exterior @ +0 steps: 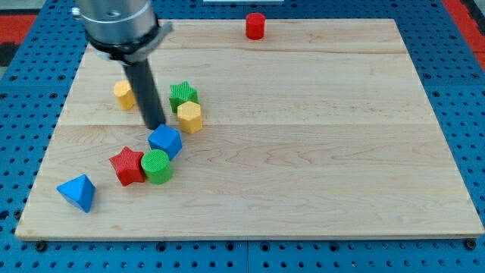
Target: Separate the yellow hexagon and green star
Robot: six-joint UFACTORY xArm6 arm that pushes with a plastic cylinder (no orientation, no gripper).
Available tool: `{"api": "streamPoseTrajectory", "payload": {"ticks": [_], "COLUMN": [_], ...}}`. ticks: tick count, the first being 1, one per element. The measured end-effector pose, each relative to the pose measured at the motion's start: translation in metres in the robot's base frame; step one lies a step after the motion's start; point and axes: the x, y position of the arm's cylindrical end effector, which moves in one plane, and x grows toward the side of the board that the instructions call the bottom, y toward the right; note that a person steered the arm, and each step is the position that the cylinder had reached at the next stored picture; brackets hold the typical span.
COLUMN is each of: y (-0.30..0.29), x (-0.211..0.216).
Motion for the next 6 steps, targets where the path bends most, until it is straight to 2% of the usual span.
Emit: {"api": "streamPoseTrajectory", "payload": {"ticks": [1,2,3,4,5,6], "y": [0.036,0.017,-0.047,-0.055,-0.026,0.005], "x": [-0.018,-0.064,-0.077,-0.132,-0.15,-0.126]}}
